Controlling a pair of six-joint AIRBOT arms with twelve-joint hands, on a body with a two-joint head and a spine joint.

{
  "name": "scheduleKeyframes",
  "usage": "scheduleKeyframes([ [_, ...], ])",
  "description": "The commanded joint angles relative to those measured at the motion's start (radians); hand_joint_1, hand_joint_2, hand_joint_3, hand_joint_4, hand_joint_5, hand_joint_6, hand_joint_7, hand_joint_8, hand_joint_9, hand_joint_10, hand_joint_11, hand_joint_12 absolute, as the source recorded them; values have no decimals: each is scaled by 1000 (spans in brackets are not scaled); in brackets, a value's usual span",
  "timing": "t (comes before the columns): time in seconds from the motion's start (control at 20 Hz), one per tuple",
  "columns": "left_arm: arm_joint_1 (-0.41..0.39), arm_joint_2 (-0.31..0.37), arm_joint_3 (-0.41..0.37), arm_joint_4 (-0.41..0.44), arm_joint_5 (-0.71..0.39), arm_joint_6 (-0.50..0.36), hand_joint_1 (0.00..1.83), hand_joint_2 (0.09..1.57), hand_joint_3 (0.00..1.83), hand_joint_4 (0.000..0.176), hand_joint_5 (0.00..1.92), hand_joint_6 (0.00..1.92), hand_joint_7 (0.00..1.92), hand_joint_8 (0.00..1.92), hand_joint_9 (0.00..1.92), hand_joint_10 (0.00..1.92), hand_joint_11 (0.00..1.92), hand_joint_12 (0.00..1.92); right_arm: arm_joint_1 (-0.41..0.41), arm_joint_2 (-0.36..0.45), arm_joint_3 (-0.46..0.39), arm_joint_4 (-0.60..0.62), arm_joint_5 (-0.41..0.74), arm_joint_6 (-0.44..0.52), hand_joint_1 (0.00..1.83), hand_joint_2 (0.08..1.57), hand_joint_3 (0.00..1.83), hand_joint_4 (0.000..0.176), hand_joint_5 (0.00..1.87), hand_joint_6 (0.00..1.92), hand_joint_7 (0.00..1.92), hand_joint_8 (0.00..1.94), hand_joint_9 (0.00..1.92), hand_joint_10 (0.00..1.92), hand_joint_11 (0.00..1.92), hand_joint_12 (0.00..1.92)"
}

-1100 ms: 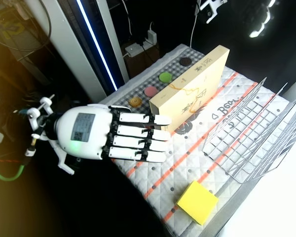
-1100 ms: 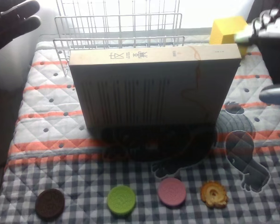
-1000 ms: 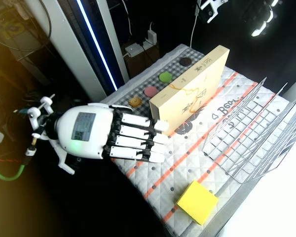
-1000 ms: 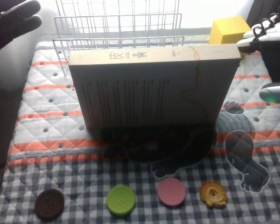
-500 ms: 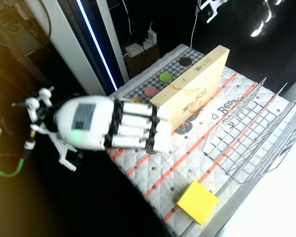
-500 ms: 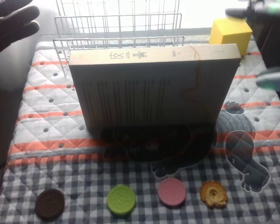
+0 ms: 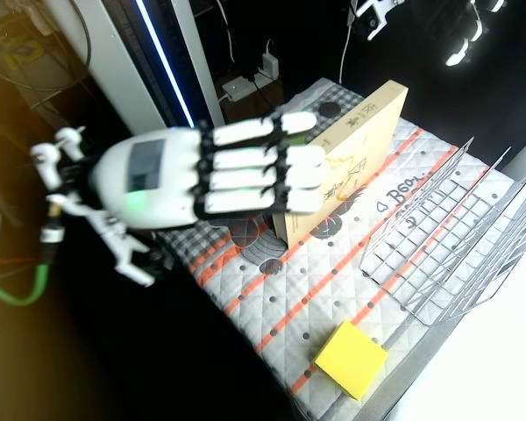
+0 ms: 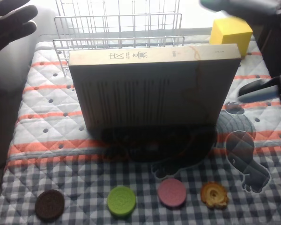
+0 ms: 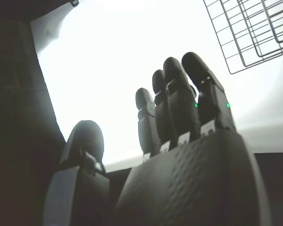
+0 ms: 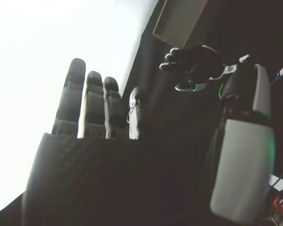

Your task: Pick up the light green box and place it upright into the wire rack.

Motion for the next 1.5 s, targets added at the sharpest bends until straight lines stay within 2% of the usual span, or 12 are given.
scheduleKeyframes([
  [0.0,-6,5,3,-25,-121,-9,445,1153,0,133,463,2,437,4,465,7,57,942,28,-2,12,37,78,19,720,799,4,150,0,0,68,3,145,12,162,157],
  [0.1,-7,2,5,-25,-121,-9,499,1137,0,125,471,4,437,3,463,4,62,943,78,-32,29,-23,23,38,840,829,13,133,0,0,11,0,49,0,104,139],
  [0.25,-7,-1,7,-24,-118,-9,512,1138,0,126,457,0,420,0,451,0,53,944,126,-59,39,-91,-41,39,860,836,0,174,0,0,0,0,22,8,67,164],
  [0.4,-7,-4,9,-24,-114,-9,547,1133,0,125,460,0,412,0,454,1,69,897,171,-90,51,-150,-93,40,887,830,0,123,0,0,76,5,85,9,111,161],
  [0.6,-12,-10,15,-24,-113,-9,539,1136,1,56,524,15,424,2,452,1,86,875,192,-130,74,-188,-139,41,820,812,0,135,6,1,152,20,137,17,132,169],
  [0.7,-15,-12,15,-24,-112,-9,495,1143,2,55,525,0,416,0,436,0,84,835,192,-148,86,-189,-150,46,853,801,0,95,12,0,199,4,164,6,161,173],
  [0.85,-16,-13,16,-24,-110,-9,534,1138,0,33,549,7,446,8,473,12,120,851,192,-178,108,-194,-165,72,853,815,3,92,21,6,159,0,166,4,157,168],
  [0.95,-16,-14,16,-24,-110,-9,579,1134,0,30,546,3,430,1,464,4,116,853,188,-212,154,-221,-174,156,817,847,13,116,19,2,143,0,165,2,131,150],
  [1.1,-19,-15,17,-23,-110,-9,534,1147,4,44,526,0,419,0,460,1,124,855,157,-249,227,-229,-175,266,778,832,1,114,0,0,180,11,164,4,125,157],
  [1.2,-20,-15,16,-23,-111,-9,516,1155,6,50,525,0,423,1,462,2,126,857,152,-250,227,-233,-191,265,739,860,0,90,0,0,213,2,183,2,41,425],
  [1.3,-20,-15,16,-23,-111,-9,517,1161,6,21,555,11,433,4,467,3,130,857,144,-251,228,-234,-201,265,781,872,0,92,8,0,186,0,175,2,1,481],
  [1.45,-20,-15,16,-23,-112,-9,523,1174,5,38,539,1,413,2,431,0,99,828,140,-251,224,-234,-202,265,802,888,2,81,31,2,115,0,106,0,0,503],
])
